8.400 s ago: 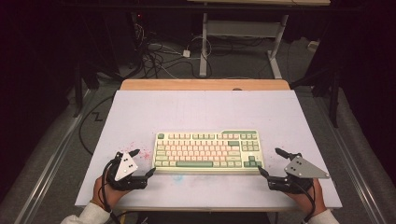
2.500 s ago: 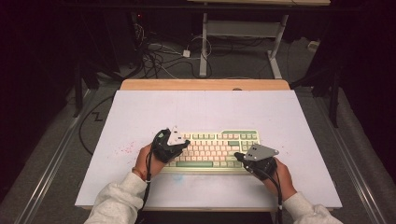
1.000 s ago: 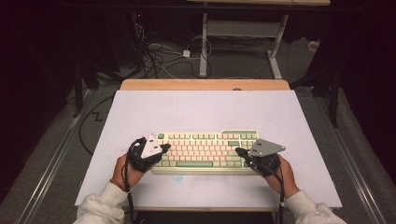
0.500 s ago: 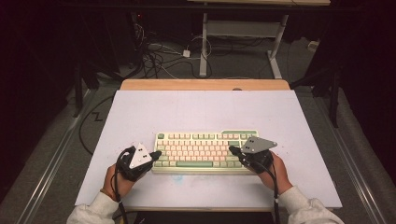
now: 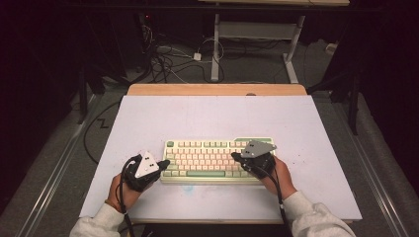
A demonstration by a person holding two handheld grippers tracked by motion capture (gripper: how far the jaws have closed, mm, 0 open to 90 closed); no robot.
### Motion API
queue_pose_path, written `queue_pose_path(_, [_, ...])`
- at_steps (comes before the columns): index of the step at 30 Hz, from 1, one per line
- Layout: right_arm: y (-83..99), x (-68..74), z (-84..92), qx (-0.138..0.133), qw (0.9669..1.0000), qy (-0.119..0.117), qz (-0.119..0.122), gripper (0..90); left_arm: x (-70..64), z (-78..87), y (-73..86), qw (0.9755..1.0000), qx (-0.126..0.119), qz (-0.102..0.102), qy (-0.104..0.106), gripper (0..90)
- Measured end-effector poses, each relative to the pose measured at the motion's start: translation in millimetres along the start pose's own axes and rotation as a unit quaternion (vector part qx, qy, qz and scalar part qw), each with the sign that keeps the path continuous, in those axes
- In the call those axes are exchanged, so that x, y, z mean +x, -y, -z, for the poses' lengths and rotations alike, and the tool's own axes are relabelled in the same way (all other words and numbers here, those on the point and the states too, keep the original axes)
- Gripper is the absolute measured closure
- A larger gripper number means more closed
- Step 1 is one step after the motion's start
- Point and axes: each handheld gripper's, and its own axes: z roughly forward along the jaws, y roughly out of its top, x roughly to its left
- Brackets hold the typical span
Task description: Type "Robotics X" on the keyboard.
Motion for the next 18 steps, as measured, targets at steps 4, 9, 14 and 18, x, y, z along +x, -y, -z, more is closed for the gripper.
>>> queue_pose_path(4, [-4.1, 1.9, -8.5, 0.004, 1.0000, -0.004, 0.000, 90.0, -0.3, -1.8, 0.1, 1.0000, 0.003, -0.001, 0.001, 87.4])
queue_pose_path(9, [-7.3, 3.6, -19.1, 0.016, 0.9997, -0.013, 0.010, 90.0, -0.1, -3.5, -0.1, 1.0000, 0.005, -0.001, 0.002, 87.4])
queue_pose_path(14, [-11.0, 4.9, -27.0, 0.021, 0.9996, -0.010, 0.013, 90.0, 2.5, -2.5, 0.0, 1.0000, 0.000, 0.004, 0.000, 87.4])
queue_pose_path(18, [-12.6, 5.0, -33.2, 0.027, 0.9995, -0.010, 0.013, 90.0, 3.3, -2.2, 0.4, 1.0000, 0.000, 0.006, 0.000, 87.4])
